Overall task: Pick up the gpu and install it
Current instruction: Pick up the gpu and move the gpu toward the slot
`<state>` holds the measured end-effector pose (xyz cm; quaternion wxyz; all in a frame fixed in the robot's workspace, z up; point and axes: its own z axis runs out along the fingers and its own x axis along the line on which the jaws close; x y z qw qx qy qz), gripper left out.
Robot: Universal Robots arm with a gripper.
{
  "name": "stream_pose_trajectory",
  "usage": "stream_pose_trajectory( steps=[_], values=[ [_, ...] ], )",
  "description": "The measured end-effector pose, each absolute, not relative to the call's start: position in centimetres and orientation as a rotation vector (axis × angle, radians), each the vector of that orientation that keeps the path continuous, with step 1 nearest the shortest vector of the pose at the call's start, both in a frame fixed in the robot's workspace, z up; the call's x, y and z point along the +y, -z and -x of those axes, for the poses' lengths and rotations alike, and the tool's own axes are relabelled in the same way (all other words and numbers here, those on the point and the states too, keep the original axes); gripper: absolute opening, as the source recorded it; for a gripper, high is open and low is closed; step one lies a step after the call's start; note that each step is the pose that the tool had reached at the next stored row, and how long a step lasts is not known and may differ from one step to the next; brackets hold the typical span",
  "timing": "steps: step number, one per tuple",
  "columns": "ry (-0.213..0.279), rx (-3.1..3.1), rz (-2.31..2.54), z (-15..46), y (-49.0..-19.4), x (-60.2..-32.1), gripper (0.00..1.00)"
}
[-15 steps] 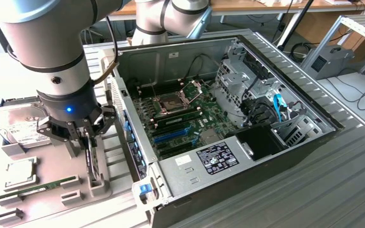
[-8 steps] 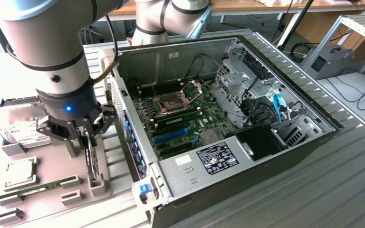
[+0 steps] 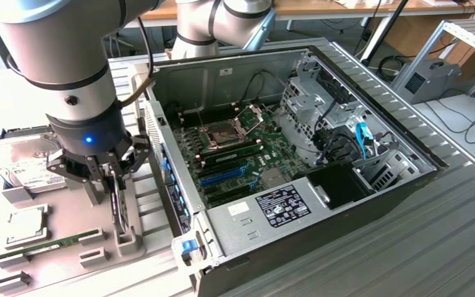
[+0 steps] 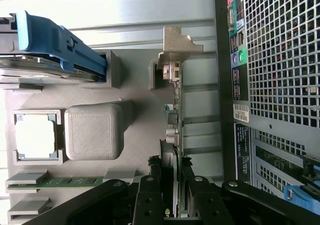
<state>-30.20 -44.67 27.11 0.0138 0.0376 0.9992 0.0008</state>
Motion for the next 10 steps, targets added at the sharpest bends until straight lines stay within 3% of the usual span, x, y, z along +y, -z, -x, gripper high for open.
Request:
stream_pose_trajectory(
  steps=[10],
  values=[
    [-0.003,3.112,-0.117,30.2,-27.43,-44.63,0.26]
  ],
)
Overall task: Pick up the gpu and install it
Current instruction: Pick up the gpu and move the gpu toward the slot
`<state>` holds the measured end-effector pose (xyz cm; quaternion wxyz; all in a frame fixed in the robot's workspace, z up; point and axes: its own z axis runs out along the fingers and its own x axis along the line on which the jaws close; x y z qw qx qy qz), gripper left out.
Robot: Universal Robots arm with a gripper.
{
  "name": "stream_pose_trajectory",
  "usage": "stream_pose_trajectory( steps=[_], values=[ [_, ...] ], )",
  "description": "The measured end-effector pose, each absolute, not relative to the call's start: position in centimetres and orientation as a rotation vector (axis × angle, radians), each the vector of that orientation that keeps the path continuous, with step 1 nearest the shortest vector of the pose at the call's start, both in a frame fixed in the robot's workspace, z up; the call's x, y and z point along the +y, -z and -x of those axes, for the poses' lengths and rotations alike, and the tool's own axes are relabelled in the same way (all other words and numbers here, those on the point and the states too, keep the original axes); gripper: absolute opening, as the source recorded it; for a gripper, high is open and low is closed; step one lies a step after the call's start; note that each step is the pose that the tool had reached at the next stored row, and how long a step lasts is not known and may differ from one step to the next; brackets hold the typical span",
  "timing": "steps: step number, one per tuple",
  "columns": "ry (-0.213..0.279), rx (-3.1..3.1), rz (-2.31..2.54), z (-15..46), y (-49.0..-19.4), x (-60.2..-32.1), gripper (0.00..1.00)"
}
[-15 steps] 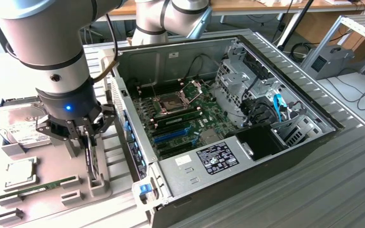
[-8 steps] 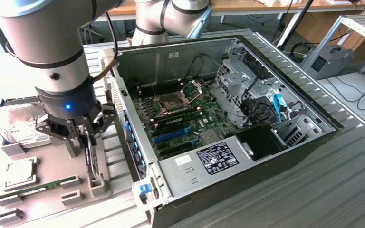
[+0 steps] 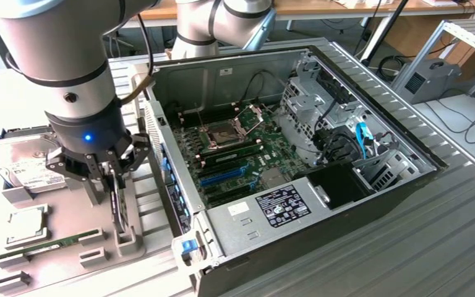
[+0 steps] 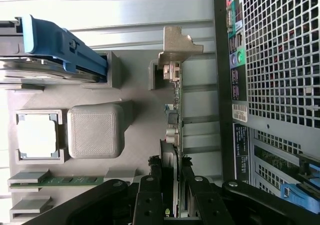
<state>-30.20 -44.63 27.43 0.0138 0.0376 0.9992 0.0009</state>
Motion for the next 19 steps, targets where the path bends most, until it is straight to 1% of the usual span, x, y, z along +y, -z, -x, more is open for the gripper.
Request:
stream_pose_trajectory(
  steps=[19],
  values=[
    [-0.003,3.112,-0.117,30.19,-27.9,-44.54,0.26]
  ],
)
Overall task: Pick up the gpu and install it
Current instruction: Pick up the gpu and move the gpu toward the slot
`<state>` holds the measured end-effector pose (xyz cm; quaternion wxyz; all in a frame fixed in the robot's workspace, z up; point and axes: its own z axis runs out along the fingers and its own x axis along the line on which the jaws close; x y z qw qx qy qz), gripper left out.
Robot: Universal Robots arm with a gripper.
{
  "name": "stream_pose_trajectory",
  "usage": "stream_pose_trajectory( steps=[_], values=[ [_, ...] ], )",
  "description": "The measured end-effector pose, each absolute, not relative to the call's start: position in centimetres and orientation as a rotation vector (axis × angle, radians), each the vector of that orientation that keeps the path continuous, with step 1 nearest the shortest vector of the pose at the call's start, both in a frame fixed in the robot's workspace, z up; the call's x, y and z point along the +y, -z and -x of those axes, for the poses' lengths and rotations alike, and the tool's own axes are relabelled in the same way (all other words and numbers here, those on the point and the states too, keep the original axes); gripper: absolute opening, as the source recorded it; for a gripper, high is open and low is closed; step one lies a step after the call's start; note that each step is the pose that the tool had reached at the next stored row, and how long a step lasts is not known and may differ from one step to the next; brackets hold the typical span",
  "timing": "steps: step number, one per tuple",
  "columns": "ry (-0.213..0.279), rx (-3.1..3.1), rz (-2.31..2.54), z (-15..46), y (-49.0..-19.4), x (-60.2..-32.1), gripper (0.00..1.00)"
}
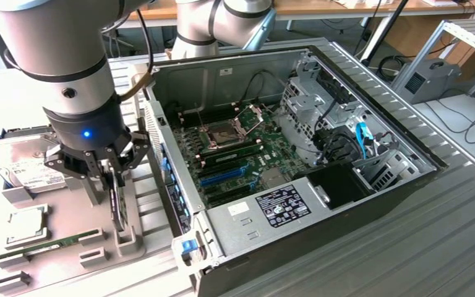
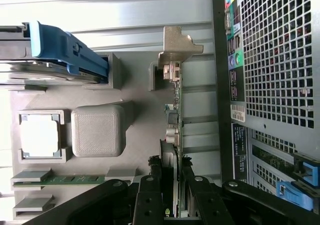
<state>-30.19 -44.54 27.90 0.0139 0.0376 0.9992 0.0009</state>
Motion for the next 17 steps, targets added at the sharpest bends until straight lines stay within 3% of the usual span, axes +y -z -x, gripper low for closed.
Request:
stream_pose_trajectory(
  steps=[17],
  values=[
    [-0.003,3.112,-0.117,30.2,-28.32,-44.43,0.26]
  ],
)
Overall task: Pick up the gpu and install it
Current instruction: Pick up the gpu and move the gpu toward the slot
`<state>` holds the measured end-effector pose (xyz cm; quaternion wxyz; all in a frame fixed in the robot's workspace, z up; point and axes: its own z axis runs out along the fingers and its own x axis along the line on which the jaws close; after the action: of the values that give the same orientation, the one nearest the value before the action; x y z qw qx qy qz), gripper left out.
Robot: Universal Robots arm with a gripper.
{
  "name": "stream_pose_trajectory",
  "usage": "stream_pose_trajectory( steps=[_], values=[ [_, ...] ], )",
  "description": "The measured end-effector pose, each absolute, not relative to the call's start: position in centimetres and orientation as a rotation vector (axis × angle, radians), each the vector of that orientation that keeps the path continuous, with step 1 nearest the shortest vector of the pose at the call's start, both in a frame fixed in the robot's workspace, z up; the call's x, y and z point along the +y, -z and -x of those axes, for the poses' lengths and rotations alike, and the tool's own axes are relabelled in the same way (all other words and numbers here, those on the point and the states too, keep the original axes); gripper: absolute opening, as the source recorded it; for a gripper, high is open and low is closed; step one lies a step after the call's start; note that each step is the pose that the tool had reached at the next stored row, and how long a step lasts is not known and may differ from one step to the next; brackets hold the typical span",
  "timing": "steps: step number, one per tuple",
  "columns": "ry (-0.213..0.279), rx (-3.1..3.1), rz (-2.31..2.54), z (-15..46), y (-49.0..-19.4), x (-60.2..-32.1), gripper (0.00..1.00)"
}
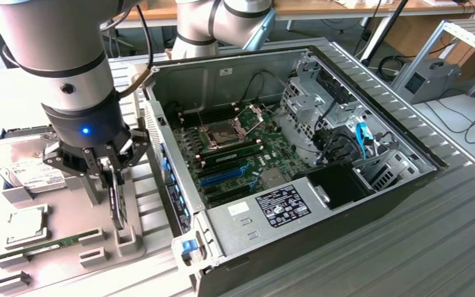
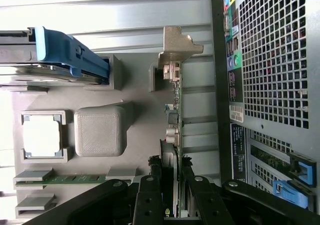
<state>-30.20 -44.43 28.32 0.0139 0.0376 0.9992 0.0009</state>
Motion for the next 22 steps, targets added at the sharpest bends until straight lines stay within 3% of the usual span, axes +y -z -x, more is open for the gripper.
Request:
stream_pose_trajectory(
  steps=[22],
  values=[
    [-0.003,3.112,-0.117,30.2,-28.99,-44.3,0.26]
  ],
)
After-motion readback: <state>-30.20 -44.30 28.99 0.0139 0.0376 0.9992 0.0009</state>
